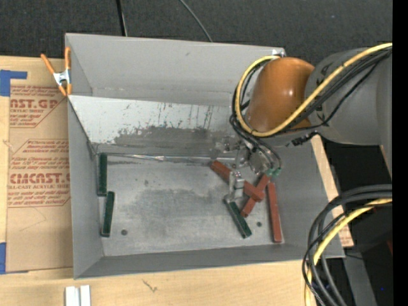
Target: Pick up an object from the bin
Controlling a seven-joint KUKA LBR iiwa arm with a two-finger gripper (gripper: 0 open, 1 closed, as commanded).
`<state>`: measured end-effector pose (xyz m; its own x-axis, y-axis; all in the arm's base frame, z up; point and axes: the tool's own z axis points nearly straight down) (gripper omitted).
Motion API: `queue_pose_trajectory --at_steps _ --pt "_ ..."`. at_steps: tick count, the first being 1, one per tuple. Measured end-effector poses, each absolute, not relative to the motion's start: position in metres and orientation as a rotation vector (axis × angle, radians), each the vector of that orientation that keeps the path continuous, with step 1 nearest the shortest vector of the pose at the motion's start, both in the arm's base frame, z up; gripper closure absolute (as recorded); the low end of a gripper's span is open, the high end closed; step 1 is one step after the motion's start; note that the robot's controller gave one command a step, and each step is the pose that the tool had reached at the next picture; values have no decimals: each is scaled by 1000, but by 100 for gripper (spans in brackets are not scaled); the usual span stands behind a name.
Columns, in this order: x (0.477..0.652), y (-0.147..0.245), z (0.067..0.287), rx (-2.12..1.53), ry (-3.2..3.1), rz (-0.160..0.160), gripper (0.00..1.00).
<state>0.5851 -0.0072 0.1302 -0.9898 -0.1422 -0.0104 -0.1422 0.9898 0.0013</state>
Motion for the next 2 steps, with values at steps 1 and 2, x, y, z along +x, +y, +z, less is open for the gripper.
queue_pose_trajectory --at_steps 1,2 --pt "552 -12 108 -318 3135 2 0" --pt "560 -62 70 -606 3081 1 100"
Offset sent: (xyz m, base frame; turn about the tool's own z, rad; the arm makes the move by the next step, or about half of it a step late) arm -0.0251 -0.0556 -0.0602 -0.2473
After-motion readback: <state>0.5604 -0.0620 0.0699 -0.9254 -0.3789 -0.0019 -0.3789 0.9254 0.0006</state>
